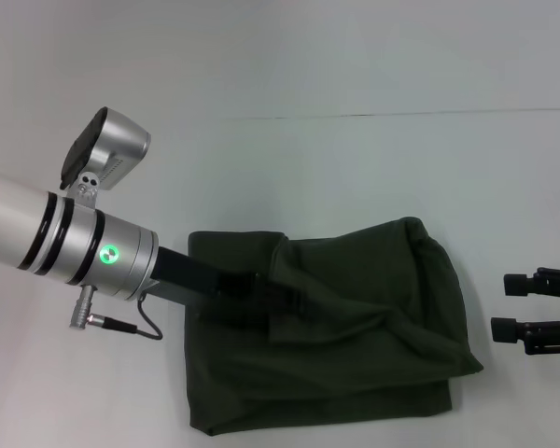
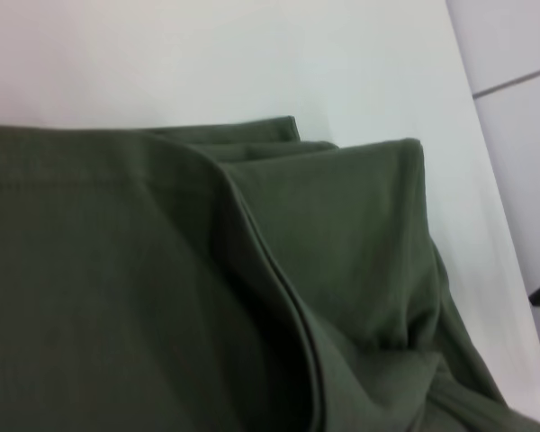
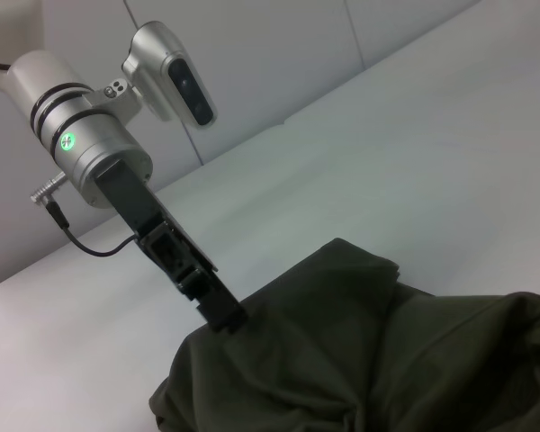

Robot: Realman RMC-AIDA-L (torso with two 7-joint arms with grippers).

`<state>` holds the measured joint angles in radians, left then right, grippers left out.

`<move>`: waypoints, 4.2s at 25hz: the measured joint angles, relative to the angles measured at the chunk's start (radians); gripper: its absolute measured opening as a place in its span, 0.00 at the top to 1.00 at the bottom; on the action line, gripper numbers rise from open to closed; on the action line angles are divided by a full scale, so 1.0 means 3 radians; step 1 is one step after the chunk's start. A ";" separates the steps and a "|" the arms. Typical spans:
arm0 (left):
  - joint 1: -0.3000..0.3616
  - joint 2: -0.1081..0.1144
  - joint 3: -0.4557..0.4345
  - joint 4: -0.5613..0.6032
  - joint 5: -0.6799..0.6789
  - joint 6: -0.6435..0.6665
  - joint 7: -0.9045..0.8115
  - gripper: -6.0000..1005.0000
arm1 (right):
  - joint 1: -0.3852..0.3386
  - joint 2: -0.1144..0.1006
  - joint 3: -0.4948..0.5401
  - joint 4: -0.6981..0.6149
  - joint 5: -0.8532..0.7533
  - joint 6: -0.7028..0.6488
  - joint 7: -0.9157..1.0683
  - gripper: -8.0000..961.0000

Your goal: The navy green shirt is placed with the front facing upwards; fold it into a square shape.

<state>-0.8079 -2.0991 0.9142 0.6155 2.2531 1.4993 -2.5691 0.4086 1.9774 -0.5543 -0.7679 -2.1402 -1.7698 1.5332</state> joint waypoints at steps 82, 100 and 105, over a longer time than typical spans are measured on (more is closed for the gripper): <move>0.1006 -0.0057 -0.0726 -0.0094 -0.1399 0.0452 0.2239 0.22 | 0.0667 0.0377 -0.0474 0.0254 0.0228 0.0928 -0.0789 0.03; 0.0982 -0.0059 -0.0736 -0.0100 -0.1385 0.0431 0.2299 0.23 | 0.0309 0.0360 -0.0661 0.0339 0.0089 0.1724 -0.0753 0.03; 0.0981 -0.0059 -0.0737 -0.0098 -0.1384 0.0428 0.2300 0.23 | 0.0271 0.0361 -0.0658 0.0351 0.0088 0.1832 -0.0753 0.03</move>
<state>-0.5135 -2.1168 0.6933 0.5860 1.8377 1.6276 -1.8791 0.4899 2.0857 -0.7515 -0.6627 -2.1140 -1.2202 1.3072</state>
